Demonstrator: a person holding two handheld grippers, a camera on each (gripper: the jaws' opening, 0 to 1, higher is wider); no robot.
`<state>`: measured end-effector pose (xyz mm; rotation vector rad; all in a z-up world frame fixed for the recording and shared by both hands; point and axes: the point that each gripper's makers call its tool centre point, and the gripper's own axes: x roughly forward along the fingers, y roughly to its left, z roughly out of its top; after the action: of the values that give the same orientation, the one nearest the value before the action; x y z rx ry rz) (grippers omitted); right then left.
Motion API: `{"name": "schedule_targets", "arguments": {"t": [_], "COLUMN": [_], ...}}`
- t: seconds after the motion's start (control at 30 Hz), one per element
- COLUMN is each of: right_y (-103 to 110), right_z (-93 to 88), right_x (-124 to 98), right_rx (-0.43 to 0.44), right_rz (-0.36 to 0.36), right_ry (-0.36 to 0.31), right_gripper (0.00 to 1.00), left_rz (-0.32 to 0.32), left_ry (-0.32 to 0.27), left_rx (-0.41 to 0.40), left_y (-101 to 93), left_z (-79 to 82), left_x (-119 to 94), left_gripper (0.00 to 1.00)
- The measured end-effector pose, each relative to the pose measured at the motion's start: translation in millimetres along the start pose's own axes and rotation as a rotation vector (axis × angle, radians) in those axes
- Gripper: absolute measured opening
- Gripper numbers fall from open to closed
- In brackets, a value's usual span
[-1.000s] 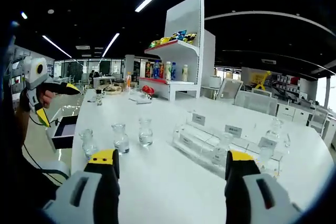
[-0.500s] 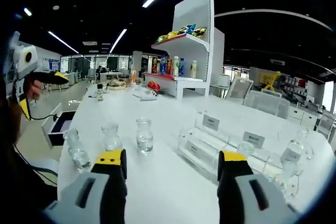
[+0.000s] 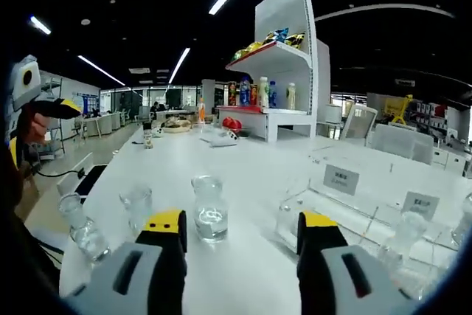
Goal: Identify the label on the chemical reagent bottle, grasp the chemical reagent bottle, and place it in the designated position on the reagent rack
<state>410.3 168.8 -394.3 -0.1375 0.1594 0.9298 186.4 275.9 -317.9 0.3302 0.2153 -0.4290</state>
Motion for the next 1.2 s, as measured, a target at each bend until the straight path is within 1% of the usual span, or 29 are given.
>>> {"name": "schedule_targets", "arguments": {"t": [0.03,0.13,0.23,0.3,0.33,0.43,0.57,0.73,0.8,0.83,0.97,1.2], "right_y": [6.2,8.3,14.8,11.5,12.3,29.2,37.9,42.1,40.1,39.1,34.7,33.4], "right_z": [-0.3,-4.7,-5.8,-2.4,-1.3,1.7,2.9,2.1,-0.3,1.1,-0.1,-1.4], "right_x": [4.6,17.9,26.0,36.0,37.8,39.9,46.0,51.3,54.6,54.9,57.1,62.7], "right_rx": [-0.003,-0.029,-0.036,-0.015,-0.009,0.000,0.004,-0.007,-0.038,-0.063,-0.073,-0.055], "right_rz": [0.014,0.027,0.033,0.031,0.033,0.046,0.061,0.050,0.045,0.029,0.019,0.027], "right_ry": [0.004,0.029,0.028,0.016,0.010,-0.003,-0.011,-0.014,-0.004,0.000,-0.001,-0.006], "right_gripper": [0.57,0.57,0.57,0.56,0.55,0.50,0.48,0.41,0.39,0.38,0.27,0.25], "left_rz": [0.000,-0.002,-0.004,-0.007,-0.005,0.005,0.015,0.015,0.016,0.018,0.023,0.019], "left_ry": [-0.001,-0.003,0.002,0.005,0.009,0.011,0.011,0.011,0.014,0.016,0.020,0.019], "left_rx": [-0.004,-0.001,-0.005,-0.011,-0.010,-0.014,-0.020,-0.023,-0.025,-0.027,-0.029,-0.026], "left_y": [0.9,1.0,2.3,3.0,3.9,10.1,15.1,16.2,17.7,18.6,20.9,20.4], "left_z": [-0.2,-1.3,-5.5,-8.3,-9.8,-11.9,-12.9,-15.2,-17.2,-18.3,-20.0,-19.8], "left_x": [-0.2,-0.7,-0.4,-0.3,-0.5,-2.6,-2.9,-2.8,-3.6,-3.8,-4.1,-4.1], "left_gripper": [0.88,0.88,0.88,0.88,0.88,0.88,0.88,0.87,0.87,0.87,0.87,0.87]}}
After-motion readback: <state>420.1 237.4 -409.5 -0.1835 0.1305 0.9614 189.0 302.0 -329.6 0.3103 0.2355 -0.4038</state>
